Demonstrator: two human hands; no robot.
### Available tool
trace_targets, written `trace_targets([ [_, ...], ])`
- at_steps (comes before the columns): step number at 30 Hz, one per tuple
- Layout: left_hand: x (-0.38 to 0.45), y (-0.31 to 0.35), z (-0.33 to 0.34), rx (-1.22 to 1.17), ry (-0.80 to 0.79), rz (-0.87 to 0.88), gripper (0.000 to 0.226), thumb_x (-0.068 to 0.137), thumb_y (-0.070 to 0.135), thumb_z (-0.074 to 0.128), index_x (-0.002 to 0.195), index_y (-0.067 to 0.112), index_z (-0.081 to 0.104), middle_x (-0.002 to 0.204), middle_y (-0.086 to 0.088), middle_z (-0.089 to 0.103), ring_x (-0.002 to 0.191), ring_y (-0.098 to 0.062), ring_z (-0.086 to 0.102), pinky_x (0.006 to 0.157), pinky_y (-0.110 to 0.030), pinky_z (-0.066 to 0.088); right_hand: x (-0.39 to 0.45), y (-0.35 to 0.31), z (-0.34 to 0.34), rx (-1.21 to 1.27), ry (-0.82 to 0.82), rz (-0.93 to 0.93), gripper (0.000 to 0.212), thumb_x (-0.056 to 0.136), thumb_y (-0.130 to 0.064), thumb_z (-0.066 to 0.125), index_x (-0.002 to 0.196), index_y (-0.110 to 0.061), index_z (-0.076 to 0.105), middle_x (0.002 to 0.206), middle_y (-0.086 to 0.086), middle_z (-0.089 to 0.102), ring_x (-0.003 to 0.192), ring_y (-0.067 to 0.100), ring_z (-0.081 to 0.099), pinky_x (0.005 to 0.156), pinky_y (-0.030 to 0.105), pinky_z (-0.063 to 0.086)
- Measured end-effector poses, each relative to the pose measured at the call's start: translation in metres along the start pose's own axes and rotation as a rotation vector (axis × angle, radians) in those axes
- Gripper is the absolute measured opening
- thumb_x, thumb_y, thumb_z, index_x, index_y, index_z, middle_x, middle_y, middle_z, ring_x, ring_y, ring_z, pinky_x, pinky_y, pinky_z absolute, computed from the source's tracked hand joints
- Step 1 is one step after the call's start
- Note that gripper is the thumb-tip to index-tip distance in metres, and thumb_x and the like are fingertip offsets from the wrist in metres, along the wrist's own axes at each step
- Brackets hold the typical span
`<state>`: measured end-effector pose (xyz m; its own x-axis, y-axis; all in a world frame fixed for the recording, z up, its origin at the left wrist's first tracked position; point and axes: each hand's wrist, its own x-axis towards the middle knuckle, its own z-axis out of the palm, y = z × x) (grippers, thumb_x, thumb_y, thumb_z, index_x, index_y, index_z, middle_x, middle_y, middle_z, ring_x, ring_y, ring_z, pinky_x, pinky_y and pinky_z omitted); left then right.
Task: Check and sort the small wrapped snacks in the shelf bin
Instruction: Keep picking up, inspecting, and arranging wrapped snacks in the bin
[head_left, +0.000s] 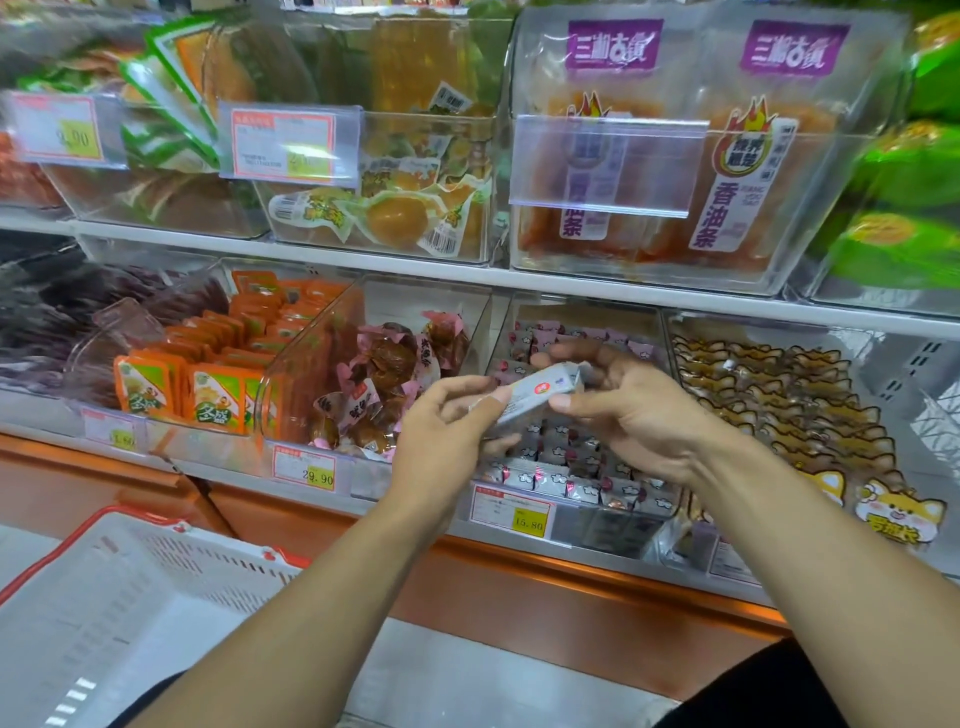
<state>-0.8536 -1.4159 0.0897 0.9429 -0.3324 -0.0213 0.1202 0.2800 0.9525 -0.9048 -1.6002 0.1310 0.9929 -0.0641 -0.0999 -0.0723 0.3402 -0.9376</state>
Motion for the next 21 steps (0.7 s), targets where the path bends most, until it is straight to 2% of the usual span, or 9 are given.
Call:
trace_targets([
  [1, 0.002, 0.001, 0.0, 0.001, 0.019, 0.019, 0.027, 0.082, 0.019, 0.079, 0.106, 0.014, 0.067, 0.095, -0.004, 0.078, 0.084, -0.028, 0.077, 0.066, -0.038, 0.064, 0.001, 0.0, -0.001, -0.005, 0.01, -0.002, 0.051, 0.065, 0.011, 0.071, 0.112, -0.006, 0.064, 0.117, 0.013, 0.073, 0.105, 0.025, 0.072, 0.1, 0.041, 0.055],
  [3, 0.004, 0.002, 0.0, 0.027, 0.033, 0.098, 0.028, 0.075, 0.02, 0.083, 0.1, 0.019, 0.07, 0.097, -0.001, 0.078, 0.088, -0.025, 0.077, 0.061, -0.031, 0.062, 0.002, -0.001, -0.004, 0.007, 0.042, 0.023, 0.052, 0.067, 0.007, 0.073, 0.116, -0.006, 0.064, 0.119, 0.017, 0.07, 0.107, 0.027, 0.071, 0.104, 0.042, 0.051],
  [5, 0.005, 0.002, -0.002, 0.101, 0.049, 0.192, 0.029, 0.076, 0.012, 0.085, 0.099, 0.023, 0.071, 0.1, 0.007, 0.077, 0.094, -0.014, 0.075, 0.069, -0.022, 0.059, 0.002, -0.001, -0.005, 0.054, 0.055, 0.097, 0.048, 0.073, 0.0, 0.074, 0.119, 0.001, 0.06, 0.118, 0.022, 0.071, 0.109, 0.031, 0.071, 0.097, 0.039, 0.056],
  [7, 0.005, 0.0, -0.002, 0.218, 0.043, 0.259, 0.031, 0.079, 0.007, 0.084, 0.099, 0.027, 0.071, 0.099, 0.016, 0.075, 0.088, -0.004, 0.073, 0.066, -0.017, 0.056, 0.001, 0.0, -0.004, 0.079, 0.099, 0.171, 0.043, 0.074, -0.003, 0.075, 0.113, 0.008, 0.062, 0.111, 0.023, 0.073, 0.104, 0.03, 0.073, 0.086, 0.035, 0.06],
  [10, 0.004, 0.0, 0.0, 0.303, 0.039, 0.309, 0.035, 0.078, 0.004, 0.084, 0.097, 0.03, 0.07, 0.097, 0.021, 0.073, 0.086, 0.0, 0.07, 0.063, -0.016, 0.055, 0.005, 0.001, -0.004, 0.09, 0.135, 0.167, 0.032, 0.074, -0.003, 0.076, 0.103, 0.007, 0.068, 0.109, 0.022, 0.074, 0.102, 0.03, 0.074, 0.082, 0.035, 0.062],
  [13, 0.001, 0.0, 0.005, 0.393, 0.03, 0.396, 0.043, 0.077, -0.001, 0.082, 0.099, 0.032, 0.067, 0.099, 0.015, 0.072, 0.096, -0.002, 0.069, 0.077, -0.019, 0.057, 0.015, 0.003, -0.003, 0.082, 0.221, 0.085, 0.03, 0.081, 0.001, 0.072, 0.11, 0.006, 0.066, 0.109, 0.021, 0.074, 0.099, 0.029, 0.074, 0.082, 0.036, 0.062],
  [15, -0.002, -0.002, 0.009, 0.526, 0.029, 0.431, 0.049, 0.078, 0.001, 0.082, 0.106, 0.037, 0.061, 0.111, 0.014, 0.067, 0.106, -0.003, 0.066, 0.092, -0.024, 0.055, 0.027, 0.004, -0.003, 0.092, 0.339, -0.056, 0.028, 0.086, 0.005, 0.068, 0.113, 0.003, 0.064, 0.108, 0.018, 0.075, 0.1, 0.03, 0.074, 0.085, 0.037, 0.062],
  [18, -0.005, -0.009, 0.014, 0.917, -0.07, 0.43, 0.048, 0.085, 0.023, 0.079, 0.127, 0.032, 0.056, 0.133, 0.012, 0.053, 0.123, -0.004, 0.051, 0.111, -0.028, 0.04, 0.051, 0.004, -0.006, -0.275, 0.611, -0.234, 0.032, 0.087, -0.01, 0.075, 0.117, -0.006, 0.065, 0.111, 0.011, 0.074, 0.105, 0.026, 0.07, 0.096, 0.037, 0.054],
  [21, -0.01, -0.02, 0.02, 1.132, -0.243, 0.375, 0.06, 0.094, 0.041, 0.067, 0.146, 0.024, 0.045, 0.152, 0.009, 0.039, 0.139, -0.009, 0.038, 0.113, -0.023, 0.026, 0.074, 0.009, -0.008, -0.686, 0.798, -0.367, 0.025, 0.084, -0.028, 0.081, 0.101, -0.014, 0.07, 0.103, 0.004, 0.076, 0.087, 0.011, 0.071, 0.078, 0.017, 0.052],
])
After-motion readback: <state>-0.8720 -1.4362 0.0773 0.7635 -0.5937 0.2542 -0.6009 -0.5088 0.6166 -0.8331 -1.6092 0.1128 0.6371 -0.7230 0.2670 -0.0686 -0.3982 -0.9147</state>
